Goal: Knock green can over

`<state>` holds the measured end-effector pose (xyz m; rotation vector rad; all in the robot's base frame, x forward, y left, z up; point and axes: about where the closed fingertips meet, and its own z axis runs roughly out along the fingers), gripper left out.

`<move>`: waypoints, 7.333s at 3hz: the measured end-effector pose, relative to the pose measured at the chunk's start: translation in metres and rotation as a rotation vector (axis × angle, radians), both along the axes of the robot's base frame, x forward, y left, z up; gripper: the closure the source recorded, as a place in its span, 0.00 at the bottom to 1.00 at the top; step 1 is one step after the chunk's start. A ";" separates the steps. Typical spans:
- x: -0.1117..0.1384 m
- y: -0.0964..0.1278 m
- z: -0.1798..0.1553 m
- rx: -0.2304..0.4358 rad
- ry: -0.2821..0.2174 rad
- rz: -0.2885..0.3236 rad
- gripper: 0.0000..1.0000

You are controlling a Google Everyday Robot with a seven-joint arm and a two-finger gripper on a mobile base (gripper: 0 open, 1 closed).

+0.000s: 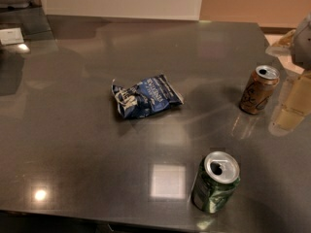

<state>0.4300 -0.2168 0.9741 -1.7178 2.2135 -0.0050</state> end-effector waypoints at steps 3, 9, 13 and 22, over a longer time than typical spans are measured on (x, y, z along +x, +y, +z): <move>-0.063 0.031 -0.038 0.259 0.059 0.150 0.00; -0.116 0.100 -0.082 0.493 0.049 0.235 0.14; -0.084 0.095 -0.048 0.356 0.078 0.205 1.00; -0.013 0.109 -0.084 -0.232 0.200 0.217 0.00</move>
Offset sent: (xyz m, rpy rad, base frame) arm -0.0781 0.0266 -0.0424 0.3066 0.1095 0.1689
